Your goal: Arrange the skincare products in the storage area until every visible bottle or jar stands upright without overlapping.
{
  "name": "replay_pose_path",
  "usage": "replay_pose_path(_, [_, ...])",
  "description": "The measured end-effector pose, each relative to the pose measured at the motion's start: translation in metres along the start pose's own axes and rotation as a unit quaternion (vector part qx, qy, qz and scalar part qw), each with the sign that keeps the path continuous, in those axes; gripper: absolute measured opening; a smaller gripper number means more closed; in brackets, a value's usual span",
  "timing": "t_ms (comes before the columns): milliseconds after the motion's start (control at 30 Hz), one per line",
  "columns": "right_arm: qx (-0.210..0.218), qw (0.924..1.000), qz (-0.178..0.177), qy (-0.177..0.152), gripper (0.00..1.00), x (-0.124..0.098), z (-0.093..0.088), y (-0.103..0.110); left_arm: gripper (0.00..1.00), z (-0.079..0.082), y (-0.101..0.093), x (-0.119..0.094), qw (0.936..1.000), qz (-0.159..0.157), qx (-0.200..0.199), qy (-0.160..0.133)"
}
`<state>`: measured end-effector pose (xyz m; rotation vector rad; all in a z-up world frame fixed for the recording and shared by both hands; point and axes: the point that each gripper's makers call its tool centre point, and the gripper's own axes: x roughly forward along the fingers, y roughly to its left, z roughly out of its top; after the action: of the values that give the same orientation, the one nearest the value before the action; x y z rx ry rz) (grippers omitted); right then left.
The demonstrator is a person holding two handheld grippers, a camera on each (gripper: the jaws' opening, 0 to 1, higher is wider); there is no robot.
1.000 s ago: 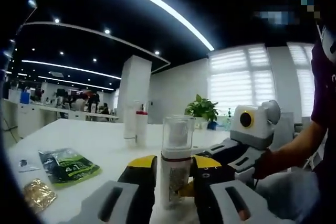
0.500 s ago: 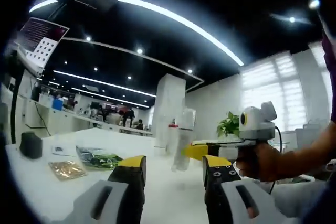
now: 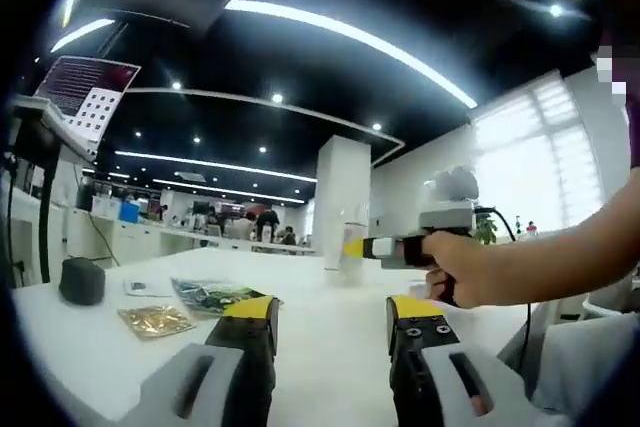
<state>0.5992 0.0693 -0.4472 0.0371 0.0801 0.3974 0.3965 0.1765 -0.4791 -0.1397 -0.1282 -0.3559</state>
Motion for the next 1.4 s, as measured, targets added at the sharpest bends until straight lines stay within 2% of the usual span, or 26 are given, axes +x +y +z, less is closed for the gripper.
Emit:
replay_pose_path(33, [0.004,0.9999,-0.016,-0.003,0.16,0.006,-0.001,-0.006,0.45,-0.001,0.001,0.0,1.0,0.001,0.004,0.001])
replay_pose_path(200, [0.001,0.9993,-0.037,0.003,0.16,0.022,-0.008,-0.009,0.45,-0.002,0.001,-0.001,0.9999,-0.001,0.015,0.001])
replay_pose_path(300, [-0.036,0.9976,-0.054,0.024,0.17,0.027,-0.018,-0.014,0.45,-0.002,0.0,-0.001,0.9998,-0.003,0.022,0.003])
replay_pose_path(433, [-0.04,0.9968,-0.068,0.015,0.17,0.031,-0.015,-0.021,0.45,-0.003,0.0,-0.002,0.9996,-0.006,0.028,0.004])
replay_pose_path(533, [-0.037,0.9948,-0.09,0.028,0.17,0.032,-0.02,-0.032,0.44,-0.003,0.0,-0.002,0.9995,-0.007,0.029,0.005])
replay_pose_path(733, [-0.022,0.9943,-0.097,0.038,0.17,0.036,-0.025,-0.039,0.44,-0.003,0.0,-0.002,0.9996,-0.006,0.027,0.005])
replay_pose_path(967, [-0.05,0.993,-0.098,0.042,0.17,0.041,-0.025,-0.035,0.44,-0.005,0.0,-0.002,0.9994,-0.005,0.032,0.009])
replay_pose_path(1100, [-0.056,0.9912,-0.104,0.058,0.17,0.044,-0.03,-0.039,0.43,-0.004,0.0,-0.003,0.9996,-0.006,0.028,0.007])
replay_pose_path(1400, [-0.06,0.9907,-0.106,0.061,0.17,0.046,-0.03,-0.039,0.43,-0.004,0.0,-0.003,0.9995,-0.007,0.03,0.008])
